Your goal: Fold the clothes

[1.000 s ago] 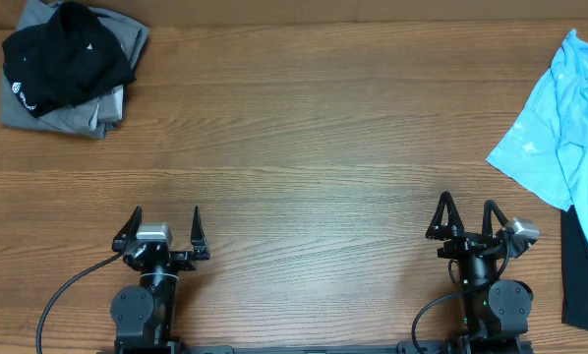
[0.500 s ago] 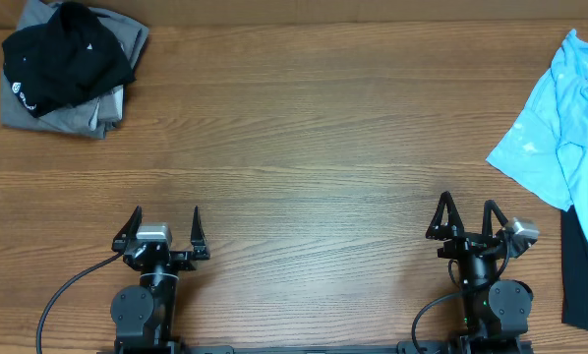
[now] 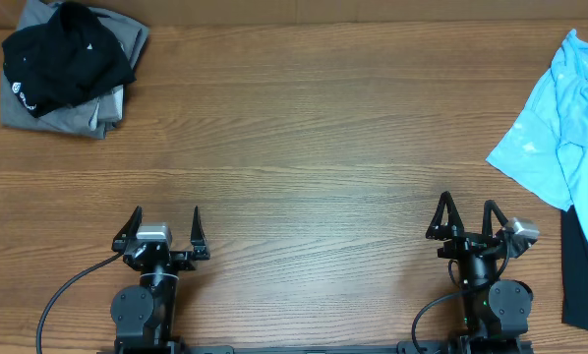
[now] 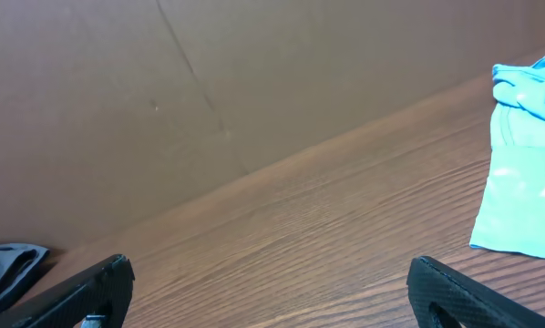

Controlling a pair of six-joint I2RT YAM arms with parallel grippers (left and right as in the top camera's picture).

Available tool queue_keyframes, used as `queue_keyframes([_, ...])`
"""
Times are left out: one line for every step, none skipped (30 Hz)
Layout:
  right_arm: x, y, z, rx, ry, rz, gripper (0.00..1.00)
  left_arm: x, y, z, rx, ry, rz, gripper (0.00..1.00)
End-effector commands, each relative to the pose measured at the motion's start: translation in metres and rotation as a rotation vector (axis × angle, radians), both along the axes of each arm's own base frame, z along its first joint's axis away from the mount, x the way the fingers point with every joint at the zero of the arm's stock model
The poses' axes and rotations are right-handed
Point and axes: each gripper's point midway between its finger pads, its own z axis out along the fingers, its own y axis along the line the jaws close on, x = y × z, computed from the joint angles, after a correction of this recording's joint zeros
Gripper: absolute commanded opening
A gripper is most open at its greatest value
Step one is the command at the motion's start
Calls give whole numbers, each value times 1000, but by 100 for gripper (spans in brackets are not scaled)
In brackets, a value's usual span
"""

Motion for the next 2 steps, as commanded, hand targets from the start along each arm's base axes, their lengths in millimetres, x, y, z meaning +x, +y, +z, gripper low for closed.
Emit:
queue_keyframes([0,0,-2,1,-3,-1,100,0,2,0,-5,-3,11,100])
queue_keyframes([0,0,-2,1,-3,-1,100,0,2,0,-5,-3,11,100])
